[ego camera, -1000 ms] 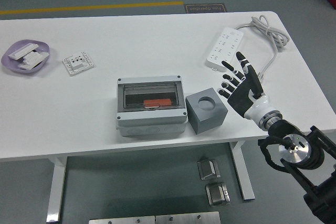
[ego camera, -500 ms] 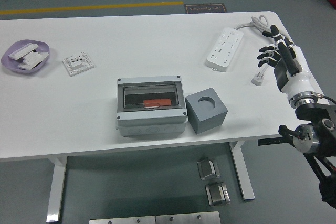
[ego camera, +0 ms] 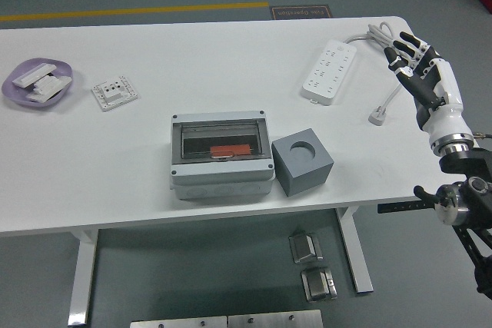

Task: Pick up the cylinder from the cube,place it in the box,flap close box

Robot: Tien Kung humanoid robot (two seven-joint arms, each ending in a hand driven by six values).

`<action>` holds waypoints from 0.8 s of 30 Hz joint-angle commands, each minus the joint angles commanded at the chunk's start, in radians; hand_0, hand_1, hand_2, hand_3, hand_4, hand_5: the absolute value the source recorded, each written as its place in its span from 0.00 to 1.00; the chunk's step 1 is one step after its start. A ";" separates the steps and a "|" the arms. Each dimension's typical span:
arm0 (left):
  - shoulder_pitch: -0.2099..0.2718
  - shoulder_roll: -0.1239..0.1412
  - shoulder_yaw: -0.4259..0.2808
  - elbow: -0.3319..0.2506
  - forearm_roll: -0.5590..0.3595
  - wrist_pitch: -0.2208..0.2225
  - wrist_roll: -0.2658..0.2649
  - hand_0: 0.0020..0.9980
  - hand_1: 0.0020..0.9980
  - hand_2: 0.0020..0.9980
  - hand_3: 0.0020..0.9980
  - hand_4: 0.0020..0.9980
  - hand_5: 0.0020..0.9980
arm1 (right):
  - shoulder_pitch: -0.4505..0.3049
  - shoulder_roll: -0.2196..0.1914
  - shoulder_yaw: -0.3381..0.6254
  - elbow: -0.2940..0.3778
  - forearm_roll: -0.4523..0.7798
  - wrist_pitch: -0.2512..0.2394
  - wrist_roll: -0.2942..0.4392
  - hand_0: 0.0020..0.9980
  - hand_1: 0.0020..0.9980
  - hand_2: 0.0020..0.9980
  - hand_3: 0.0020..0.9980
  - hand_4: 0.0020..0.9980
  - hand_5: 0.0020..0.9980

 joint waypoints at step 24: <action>-0.006 0.025 -0.126 -0.052 -0.014 -0.093 -0.095 0.63 0.62 0.58 0.59 0.63 0.22 | -0.030 -0.088 0.088 0.005 0.082 0.031 -0.030 0.77 0.76 0.76 0.79 0.88 0.46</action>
